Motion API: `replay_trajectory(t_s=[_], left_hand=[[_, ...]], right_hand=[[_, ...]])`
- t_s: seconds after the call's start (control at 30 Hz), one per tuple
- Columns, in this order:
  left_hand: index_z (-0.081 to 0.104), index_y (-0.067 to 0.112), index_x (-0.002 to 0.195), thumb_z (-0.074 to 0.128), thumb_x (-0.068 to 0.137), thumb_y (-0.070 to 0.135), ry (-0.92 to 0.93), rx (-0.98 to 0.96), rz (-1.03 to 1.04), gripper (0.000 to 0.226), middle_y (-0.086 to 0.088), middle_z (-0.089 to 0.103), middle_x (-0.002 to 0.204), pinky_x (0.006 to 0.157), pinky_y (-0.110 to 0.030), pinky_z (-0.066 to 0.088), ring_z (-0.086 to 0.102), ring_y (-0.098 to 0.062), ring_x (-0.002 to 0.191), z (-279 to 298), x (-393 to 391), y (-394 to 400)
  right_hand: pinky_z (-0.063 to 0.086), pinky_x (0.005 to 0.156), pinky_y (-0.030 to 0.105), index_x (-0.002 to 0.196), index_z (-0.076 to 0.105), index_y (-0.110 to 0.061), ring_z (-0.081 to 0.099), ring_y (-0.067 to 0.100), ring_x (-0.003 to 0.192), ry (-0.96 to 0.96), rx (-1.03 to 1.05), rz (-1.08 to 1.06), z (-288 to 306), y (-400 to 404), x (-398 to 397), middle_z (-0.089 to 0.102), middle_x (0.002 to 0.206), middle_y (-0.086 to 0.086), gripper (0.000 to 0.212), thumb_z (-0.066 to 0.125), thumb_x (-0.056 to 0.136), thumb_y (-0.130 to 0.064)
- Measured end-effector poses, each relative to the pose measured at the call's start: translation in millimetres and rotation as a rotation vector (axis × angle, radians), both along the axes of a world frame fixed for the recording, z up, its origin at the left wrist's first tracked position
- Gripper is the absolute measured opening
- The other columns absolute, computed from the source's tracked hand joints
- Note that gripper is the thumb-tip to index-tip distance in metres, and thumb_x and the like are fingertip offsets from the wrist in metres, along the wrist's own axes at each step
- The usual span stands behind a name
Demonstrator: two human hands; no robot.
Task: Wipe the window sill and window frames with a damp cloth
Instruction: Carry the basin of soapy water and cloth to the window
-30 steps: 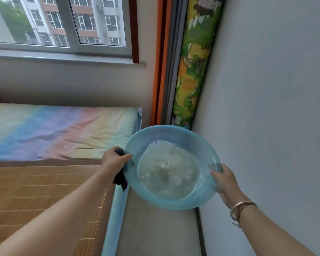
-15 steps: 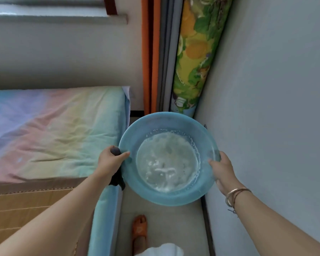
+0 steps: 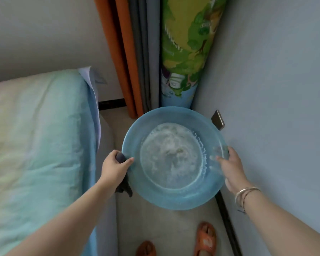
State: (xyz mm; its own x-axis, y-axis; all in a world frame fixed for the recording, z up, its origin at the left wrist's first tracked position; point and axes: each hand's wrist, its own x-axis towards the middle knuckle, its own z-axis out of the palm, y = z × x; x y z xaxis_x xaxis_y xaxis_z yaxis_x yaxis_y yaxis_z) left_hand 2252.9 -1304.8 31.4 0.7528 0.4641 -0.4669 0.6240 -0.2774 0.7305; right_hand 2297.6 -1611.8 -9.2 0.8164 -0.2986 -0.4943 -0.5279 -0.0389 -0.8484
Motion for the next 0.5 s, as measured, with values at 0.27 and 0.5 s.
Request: replay_trajectory(t_s=[0.27, 0.5], left_hand=[[0.055, 0.005, 0.092, 0.071, 0.082, 0.020, 0.079, -0.062, 0.075, 0.024, -0.008, 0.061, 0.075, 0.049, -0.028, 0.047, 0.055, -0.022, 0.060, -89.7, 47.3, -26.9], [0.053, 0.004, 0.091, 0.069, 0.084, 0.019, 0.111, -0.013, 0.097, 0.023, -0.011, 0.059, 0.075, 0.028, -0.019, 0.038, 0.051, -0.022, 0.049, -121.8, 56.8, -42.2]], right_hand=[[0.056, 0.072, 0.033, 0.128, 0.049, -0.022, 0.066, 0.018, 0.090, 0.031, -0.053, 0.067, -83.0, -25.9, 44.6, 0.064, 0.111, 0.000, 0.039, 0.059, 0.092, -0.010], [0.054, 0.071, 0.030, 0.127, 0.047, -0.026, 0.066, 0.016, 0.092, 0.043, -0.049, 0.149, -107.6, -35.8, 58.8, 0.063, 0.111, -0.002, 0.035, 0.054, 0.095, -0.014]])
